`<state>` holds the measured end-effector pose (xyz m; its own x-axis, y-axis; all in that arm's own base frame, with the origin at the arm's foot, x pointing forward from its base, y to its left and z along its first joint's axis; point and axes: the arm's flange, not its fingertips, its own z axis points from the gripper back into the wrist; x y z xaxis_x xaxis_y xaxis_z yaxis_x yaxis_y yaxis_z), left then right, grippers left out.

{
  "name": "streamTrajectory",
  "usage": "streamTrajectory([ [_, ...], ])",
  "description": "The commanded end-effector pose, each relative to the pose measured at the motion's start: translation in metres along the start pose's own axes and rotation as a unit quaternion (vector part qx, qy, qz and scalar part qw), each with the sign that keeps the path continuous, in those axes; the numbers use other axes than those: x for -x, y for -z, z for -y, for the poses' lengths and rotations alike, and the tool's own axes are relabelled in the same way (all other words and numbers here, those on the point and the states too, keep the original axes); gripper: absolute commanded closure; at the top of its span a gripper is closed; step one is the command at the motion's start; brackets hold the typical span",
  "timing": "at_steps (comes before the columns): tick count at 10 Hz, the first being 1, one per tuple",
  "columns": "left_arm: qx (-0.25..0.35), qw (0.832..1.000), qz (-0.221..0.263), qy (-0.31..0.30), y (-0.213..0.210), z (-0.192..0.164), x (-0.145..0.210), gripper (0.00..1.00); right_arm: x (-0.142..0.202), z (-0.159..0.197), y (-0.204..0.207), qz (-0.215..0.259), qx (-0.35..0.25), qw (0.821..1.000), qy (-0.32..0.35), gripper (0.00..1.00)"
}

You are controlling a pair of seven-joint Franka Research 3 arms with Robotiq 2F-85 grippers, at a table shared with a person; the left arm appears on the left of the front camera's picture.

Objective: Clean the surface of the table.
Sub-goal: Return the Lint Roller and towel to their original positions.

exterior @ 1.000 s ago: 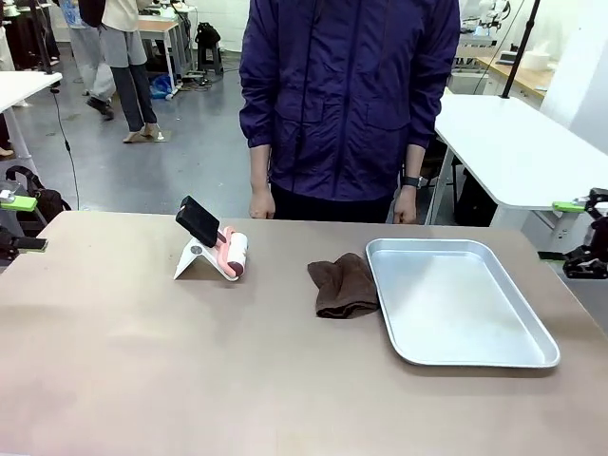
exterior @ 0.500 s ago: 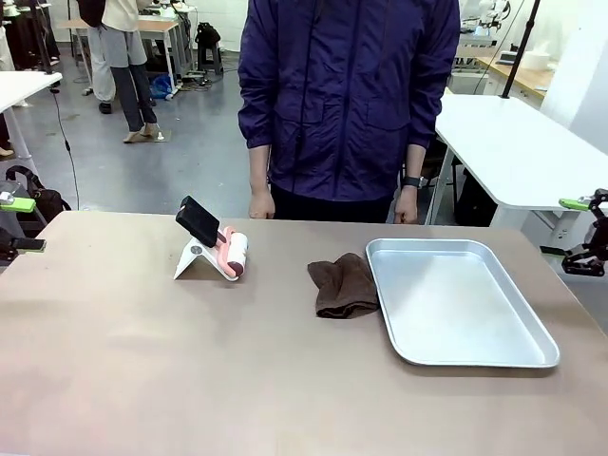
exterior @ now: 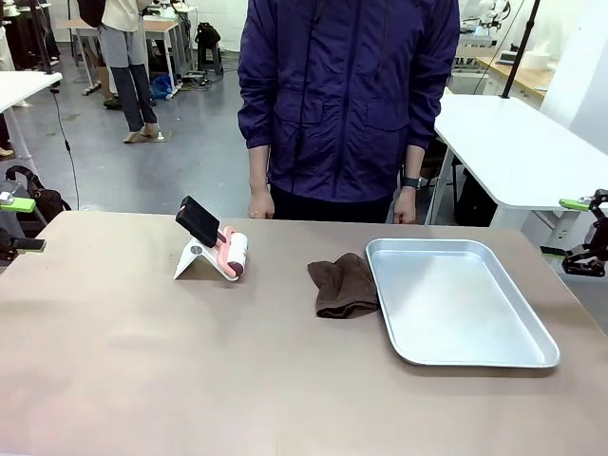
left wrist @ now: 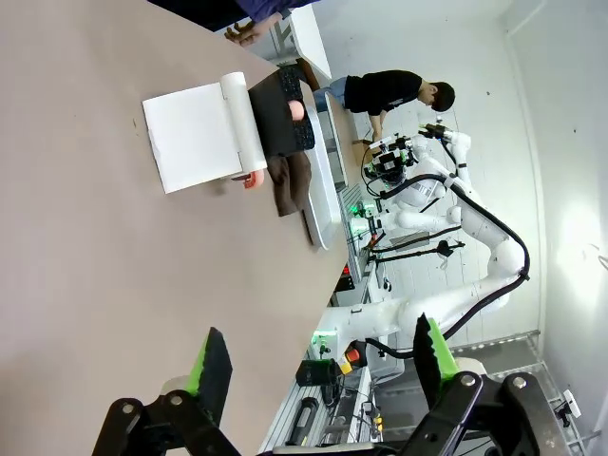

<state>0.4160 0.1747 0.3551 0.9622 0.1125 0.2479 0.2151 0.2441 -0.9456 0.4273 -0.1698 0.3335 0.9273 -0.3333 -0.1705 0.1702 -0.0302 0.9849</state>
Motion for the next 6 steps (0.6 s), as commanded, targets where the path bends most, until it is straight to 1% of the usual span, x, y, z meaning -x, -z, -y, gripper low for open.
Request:
streamTrajectory([
  [1,-0.001,1.000,-0.001,0.004,-0.0007,0.0027,0.0019,0.00,0.0056,-0.0031,-0.0009,-0.002,0.003,1.000,0.000,0.00],
  [6,-0.001,1.000,-0.001,0.004,-0.0007,0.0027,0.0019,0.00,0.0056,-0.0031,-0.0009,-0.002,0.003,1.000,0.000,0.00],
])
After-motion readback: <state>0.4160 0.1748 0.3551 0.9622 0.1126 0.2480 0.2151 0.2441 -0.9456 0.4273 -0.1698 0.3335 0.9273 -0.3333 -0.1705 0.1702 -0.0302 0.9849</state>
